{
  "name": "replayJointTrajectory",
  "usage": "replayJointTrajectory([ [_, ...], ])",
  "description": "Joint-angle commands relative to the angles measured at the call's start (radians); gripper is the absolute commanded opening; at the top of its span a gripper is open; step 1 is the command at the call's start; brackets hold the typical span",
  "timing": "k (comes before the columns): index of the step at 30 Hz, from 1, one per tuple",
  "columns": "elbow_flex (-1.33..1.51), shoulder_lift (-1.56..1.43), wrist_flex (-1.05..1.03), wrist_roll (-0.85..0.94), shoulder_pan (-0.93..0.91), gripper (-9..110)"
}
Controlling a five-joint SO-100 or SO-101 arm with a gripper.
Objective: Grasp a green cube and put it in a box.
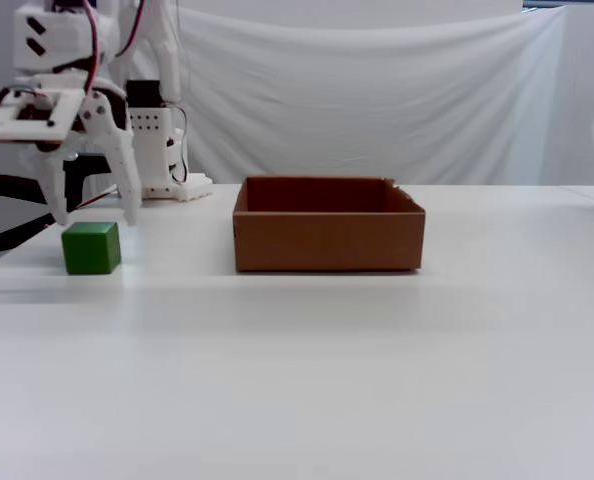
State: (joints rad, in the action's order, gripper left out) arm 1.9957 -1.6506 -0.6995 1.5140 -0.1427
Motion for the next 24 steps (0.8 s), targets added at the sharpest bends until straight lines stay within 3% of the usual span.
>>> replayJointTrajectory([
  [1, -0.060, -0.002, -0.005, 0.014, 0.018, 29],
  [24, -0.089, 0.081, 0.075, 0.011, 0.029, 27],
])
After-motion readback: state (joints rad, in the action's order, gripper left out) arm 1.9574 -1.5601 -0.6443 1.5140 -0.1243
